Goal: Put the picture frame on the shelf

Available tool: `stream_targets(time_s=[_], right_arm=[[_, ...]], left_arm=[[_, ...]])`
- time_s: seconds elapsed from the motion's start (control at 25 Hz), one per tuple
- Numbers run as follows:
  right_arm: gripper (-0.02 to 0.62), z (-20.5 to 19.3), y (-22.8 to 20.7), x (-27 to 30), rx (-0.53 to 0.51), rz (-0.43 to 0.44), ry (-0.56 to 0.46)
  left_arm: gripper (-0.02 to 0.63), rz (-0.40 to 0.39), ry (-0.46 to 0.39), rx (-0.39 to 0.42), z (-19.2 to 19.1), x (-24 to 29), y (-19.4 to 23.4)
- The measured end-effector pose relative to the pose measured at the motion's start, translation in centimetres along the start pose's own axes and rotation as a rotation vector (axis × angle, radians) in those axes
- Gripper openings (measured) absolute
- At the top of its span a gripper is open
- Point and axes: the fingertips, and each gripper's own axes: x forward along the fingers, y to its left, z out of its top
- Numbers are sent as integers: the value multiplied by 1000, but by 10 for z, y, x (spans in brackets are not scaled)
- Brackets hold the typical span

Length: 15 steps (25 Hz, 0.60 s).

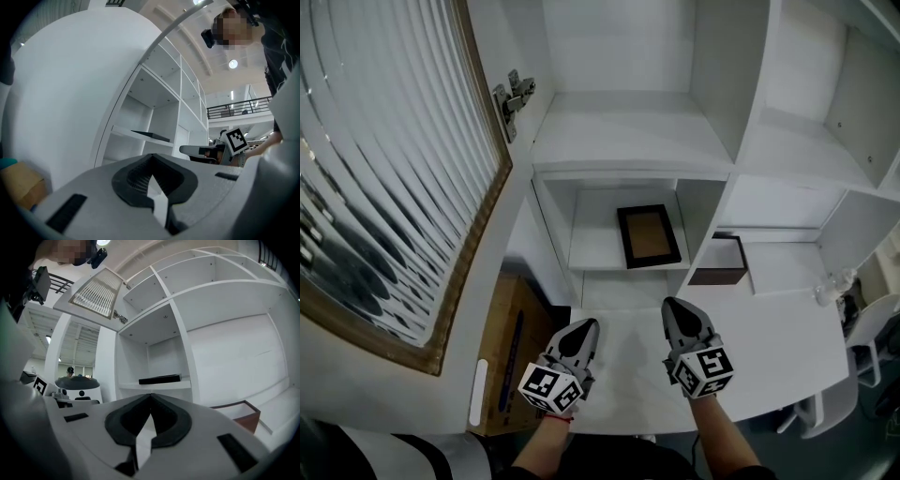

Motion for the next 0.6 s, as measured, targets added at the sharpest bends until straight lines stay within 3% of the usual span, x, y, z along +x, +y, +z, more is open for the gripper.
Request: stream_targets(time_s=[0.6], right_arm=[[5, -16, -4, -49, -13, -9, 19]], left_arm=[[5, 80, -12, 47, 6, -23, -5]])
